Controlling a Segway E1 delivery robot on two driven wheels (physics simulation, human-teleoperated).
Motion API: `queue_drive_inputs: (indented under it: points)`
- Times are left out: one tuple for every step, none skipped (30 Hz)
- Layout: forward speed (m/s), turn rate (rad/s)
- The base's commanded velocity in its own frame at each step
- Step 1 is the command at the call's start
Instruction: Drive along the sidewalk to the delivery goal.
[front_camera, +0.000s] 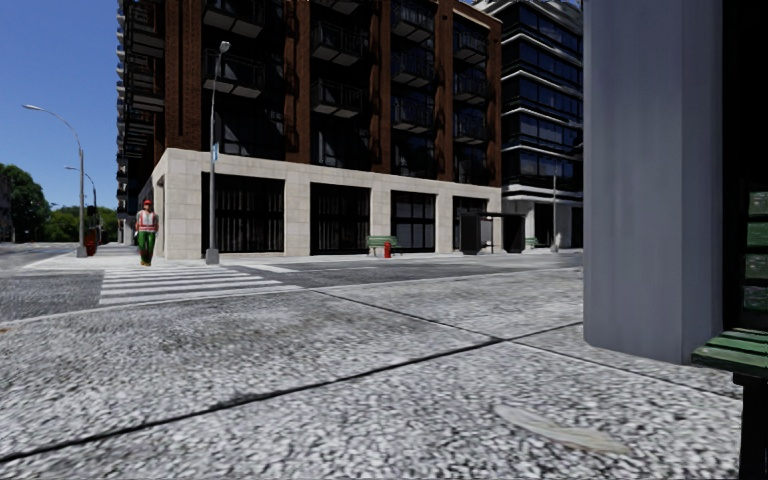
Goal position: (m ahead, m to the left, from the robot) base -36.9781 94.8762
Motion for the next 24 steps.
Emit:
queue_drive_inputs:
  points:
    - [1.07,0.8]
    - [1.07,0.81]
    - [1.07,0.81]
    - [1.07,0.81]
    - [1.07,0.81]
    - [1.07,0.81]
    - [1.07,0.81]
    - [1.08,0.81]
    - [1.08,0.81]
    - [1.08,0.81]
    - [1.08,0.81]
    - [1.08,0.81]
    - [1.08,0.81]
    - [1.08,0.81]
    - [1.08,0.81]
    - [1.08,0.75]
    - [1.08,0.69]
    - [1.08,0.69]
    - [1.08,0.67]
    - [1.08,0.52]
    - [1.08,0.34]
    - [1.08,0.0]
    - [1.08,0.0]
    - [1.08,0.0]
